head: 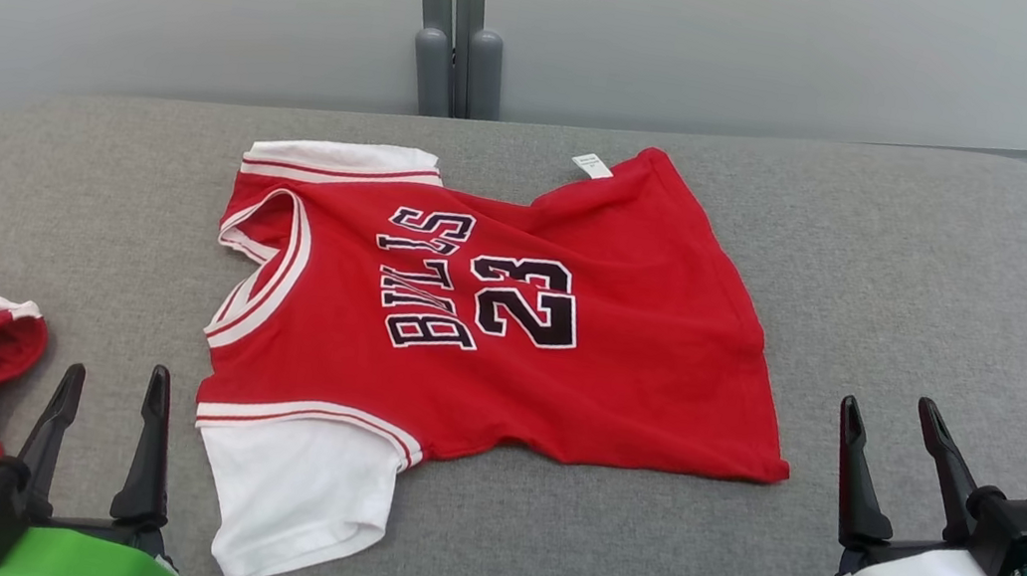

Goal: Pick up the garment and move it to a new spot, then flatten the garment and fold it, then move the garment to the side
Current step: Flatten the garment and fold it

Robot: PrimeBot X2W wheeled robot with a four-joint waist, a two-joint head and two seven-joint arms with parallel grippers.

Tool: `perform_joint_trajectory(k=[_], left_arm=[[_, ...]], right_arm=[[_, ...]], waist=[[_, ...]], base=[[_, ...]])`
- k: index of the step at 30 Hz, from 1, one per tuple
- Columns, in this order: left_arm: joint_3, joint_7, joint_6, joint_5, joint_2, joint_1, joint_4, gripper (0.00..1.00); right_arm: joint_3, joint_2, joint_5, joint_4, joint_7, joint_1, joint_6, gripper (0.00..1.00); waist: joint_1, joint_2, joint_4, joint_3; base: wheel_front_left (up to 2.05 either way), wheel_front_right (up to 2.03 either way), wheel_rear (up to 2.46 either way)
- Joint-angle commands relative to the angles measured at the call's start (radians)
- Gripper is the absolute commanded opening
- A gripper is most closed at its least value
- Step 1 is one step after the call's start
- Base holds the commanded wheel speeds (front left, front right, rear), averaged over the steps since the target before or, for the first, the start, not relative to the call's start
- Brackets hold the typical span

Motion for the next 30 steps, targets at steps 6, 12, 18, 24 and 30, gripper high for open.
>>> perform_joint_trajectory(k=[6,12,18,24,30], left_arm=[[0.019,0.000,-0.020,0.037,-0.019,0.012,0.019,1.00],[-0.005,0.075,-0.051,-0.014,-0.035,0.022,0.074,1.00],[-0.066,0.293,-0.067,-0.072,-0.023,0.011,0.105,1.00],[-0.102,0.466,-0.058,-0.122,-0.006,0.024,0.069,1.00],[-0.128,0.548,-0.060,-0.148,-0.005,0.013,0.071,1.00]], right_arm=[[0.009,-0.010,-0.011,0.022,-0.003,-0.008,-0.001,1.00],[0.035,-0.025,-0.007,0.077,0.040,-0.037,-0.001,1.00],[0.081,-0.058,0.026,0.160,0.191,-0.082,-0.001,1.00],[0.135,-0.089,0.084,0.241,0.347,-0.131,-0.001,1.00],[0.154,-0.086,0.116,0.313,0.378,-0.188,-0.001,1.00]], waist=[[0.0001,-0.0001,-0.004,-0.001],[0.0001,-0.0001,0.006,0.013],[0.0001,-0.0001,0.026,0.031],[0.0001,-0.0001,0.044,0.045],[0.0001,-0.0001,0.057,0.068]], base=[[0.00,0.00,0.00],[0.00,0.00,0.00],[0.00,0.00,0.00],[0.00,0.00,0.00],[0.00,0.00,0.00]])
